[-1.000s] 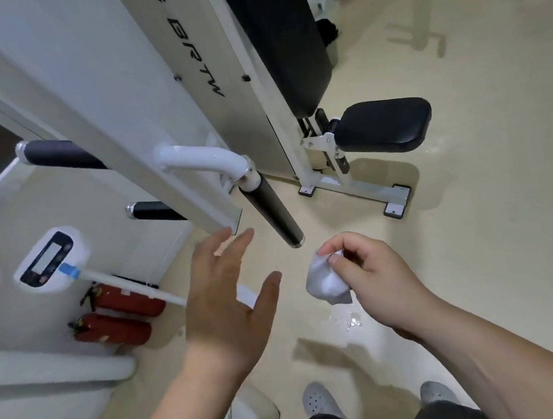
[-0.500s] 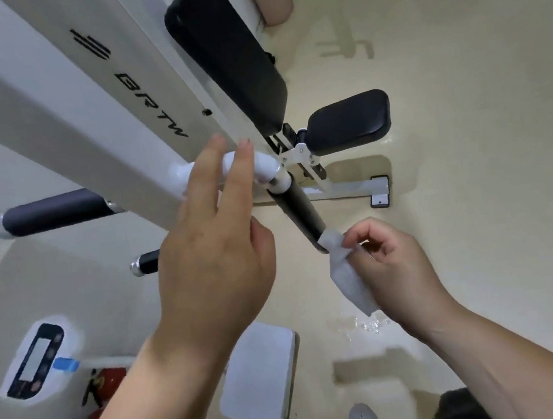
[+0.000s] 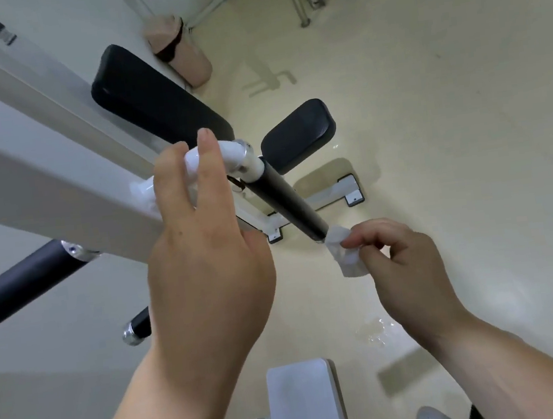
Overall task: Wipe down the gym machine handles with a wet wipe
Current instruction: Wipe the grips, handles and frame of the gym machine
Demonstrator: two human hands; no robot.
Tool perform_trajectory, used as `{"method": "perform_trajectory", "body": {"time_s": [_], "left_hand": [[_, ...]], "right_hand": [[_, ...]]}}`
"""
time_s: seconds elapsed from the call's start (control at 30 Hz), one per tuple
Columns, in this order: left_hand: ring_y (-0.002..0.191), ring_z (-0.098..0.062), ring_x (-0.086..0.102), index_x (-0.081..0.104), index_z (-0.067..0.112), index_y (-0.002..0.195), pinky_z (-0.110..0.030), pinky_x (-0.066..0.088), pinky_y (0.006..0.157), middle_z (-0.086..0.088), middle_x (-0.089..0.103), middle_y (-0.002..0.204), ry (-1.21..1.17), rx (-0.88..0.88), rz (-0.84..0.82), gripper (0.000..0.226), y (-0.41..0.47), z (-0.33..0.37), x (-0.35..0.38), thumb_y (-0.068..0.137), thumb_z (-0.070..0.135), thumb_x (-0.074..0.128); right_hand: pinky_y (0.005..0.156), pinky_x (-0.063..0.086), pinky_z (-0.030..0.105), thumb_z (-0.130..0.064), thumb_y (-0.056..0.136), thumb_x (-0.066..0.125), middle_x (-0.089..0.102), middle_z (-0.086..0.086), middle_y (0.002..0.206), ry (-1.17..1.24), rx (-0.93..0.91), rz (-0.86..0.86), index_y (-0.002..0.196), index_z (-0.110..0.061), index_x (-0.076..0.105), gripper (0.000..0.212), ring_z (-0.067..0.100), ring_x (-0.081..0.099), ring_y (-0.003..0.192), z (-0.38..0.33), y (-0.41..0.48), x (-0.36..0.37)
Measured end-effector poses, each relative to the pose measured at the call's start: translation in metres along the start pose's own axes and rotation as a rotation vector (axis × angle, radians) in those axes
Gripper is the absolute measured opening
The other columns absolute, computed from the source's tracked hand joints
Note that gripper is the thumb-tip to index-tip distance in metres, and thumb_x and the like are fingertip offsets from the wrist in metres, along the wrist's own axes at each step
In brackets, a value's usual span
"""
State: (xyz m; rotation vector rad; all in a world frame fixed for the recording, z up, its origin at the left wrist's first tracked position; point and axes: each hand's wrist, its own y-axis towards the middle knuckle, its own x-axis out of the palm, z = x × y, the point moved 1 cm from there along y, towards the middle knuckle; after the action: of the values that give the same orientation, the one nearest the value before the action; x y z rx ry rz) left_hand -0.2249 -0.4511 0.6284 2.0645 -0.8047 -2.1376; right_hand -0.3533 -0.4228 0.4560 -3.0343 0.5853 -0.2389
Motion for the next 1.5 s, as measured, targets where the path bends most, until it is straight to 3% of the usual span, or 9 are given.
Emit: {"method": "perform_trajectory", "body": {"time_s": [0.27,0.5,0.63,0.83,0.97,1.07,1.17,1.3,1.5], "left_hand": [[0.103,-0.041,0.063,0.033,0.002,0.155,-0.028,0.033,0.055,-0.021,0.032,0.161,0.008,0.064,-0.047,0.088,-0.008,-0.007,-0.002,0.071,-0.007,0.057],[0.098,-0.045,0.063,0.032,0.003,0.156,-0.031,0.038,0.057,-0.020,0.028,0.164,-0.010,0.115,-0.102,0.093,-0.008,-0.016,-0.011,0.069,-0.012,0.059],[0.110,-0.041,0.056,0.030,0.007,0.158,-0.031,0.041,0.061,-0.016,0.024,0.166,-0.047,0.123,-0.122,0.093,-0.007,-0.020,-0.011,0.071,-0.010,0.059],[0.121,-0.021,0.039,0.031,0.007,0.157,-0.027,0.042,0.069,-0.014,0.024,0.166,-0.102,0.184,-0.098,0.090,-0.004,-0.032,-0.011,0.073,-0.013,0.055],[0.130,-0.008,0.026,0.030,0.012,0.158,-0.012,0.029,0.081,-0.011,0.021,0.168,-0.202,0.207,-0.102,0.091,-0.003,-0.041,-0.011,0.074,-0.014,0.055],[0.132,0.013,0.021,0.028,0.013,0.159,-0.004,0.025,0.087,-0.005,0.021,0.168,-0.306,0.221,-0.123,0.092,-0.004,-0.045,-0.012,0.076,-0.014,0.054],[0.134,0.025,0.015,0.023,0.016,0.160,0.012,0.015,0.091,0.004,0.019,0.169,-0.373,0.191,-0.155,0.092,-0.004,-0.049,-0.013,0.079,-0.012,0.053],[0.118,0.044,-0.001,0.021,0.021,0.161,0.014,0.009,0.091,0.011,0.016,0.169,-0.426,0.163,-0.196,0.091,-0.005,-0.055,-0.013,0.080,-0.007,0.053],[0.136,0.011,0.019,0.023,0.017,0.161,0.013,0.014,0.088,0.009,0.014,0.169,-0.388,0.165,-0.188,0.090,-0.003,-0.055,-0.015,0.081,-0.009,0.054]], "right_hand": [[0.052,0.037,0.010,0.007,0.091,0.050,0.072,-0.016,0.082,0.100,-0.077,0.135,0.082,-0.028,0.074,0.043,0.009,0.048,0.061,-0.013,0.013,0.008],[0.084,0.044,0.013,-0.008,0.084,0.052,0.070,-0.006,0.095,-0.016,-0.250,0.272,0.084,-0.044,0.065,0.039,0.000,0.060,0.098,-0.034,0.025,0.037],[0.075,0.039,0.006,-0.006,0.090,0.058,0.063,-0.026,0.088,-0.066,-0.210,0.296,0.091,-0.032,0.074,0.030,-0.011,0.055,0.090,-0.014,0.025,0.055],[0.076,0.035,0.007,-0.002,0.100,0.043,0.052,-0.003,0.100,-0.119,-0.104,0.282,0.081,-0.038,0.048,0.041,-0.012,0.047,0.090,-0.008,0.005,0.079],[0.118,0.028,0.032,-0.012,0.095,0.037,0.039,-0.044,0.131,-0.089,-0.057,0.057,0.135,-0.046,0.037,0.052,-0.022,0.034,0.123,-0.015,-0.020,0.089],[0.127,0.010,0.053,-0.019,0.085,0.041,0.018,-0.023,0.162,-0.194,0.017,-0.039,0.136,-0.048,0.018,0.064,0.008,0.014,0.150,-0.021,-0.024,0.090],[0.124,-0.007,0.037,-0.009,0.090,0.047,0.008,-0.008,0.169,-0.255,0.050,-0.077,0.148,-0.028,0.018,0.068,0.023,-0.002,0.158,-0.028,-0.022,0.087],[0.128,0.004,0.047,-0.010,0.087,0.056,0.012,-0.005,0.170,-0.222,-0.143,-0.122,0.158,-0.022,0.013,0.084,0.020,0.003,0.159,-0.058,-0.014,0.098],[0.126,0.022,0.039,-0.012,0.086,0.057,0.006,-0.011,0.170,-0.231,-0.158,-0.150,0.163,-0.025,-0.004,0.099,0.006,0.006,0.157,-0.041,-0.012,0.093]]}}
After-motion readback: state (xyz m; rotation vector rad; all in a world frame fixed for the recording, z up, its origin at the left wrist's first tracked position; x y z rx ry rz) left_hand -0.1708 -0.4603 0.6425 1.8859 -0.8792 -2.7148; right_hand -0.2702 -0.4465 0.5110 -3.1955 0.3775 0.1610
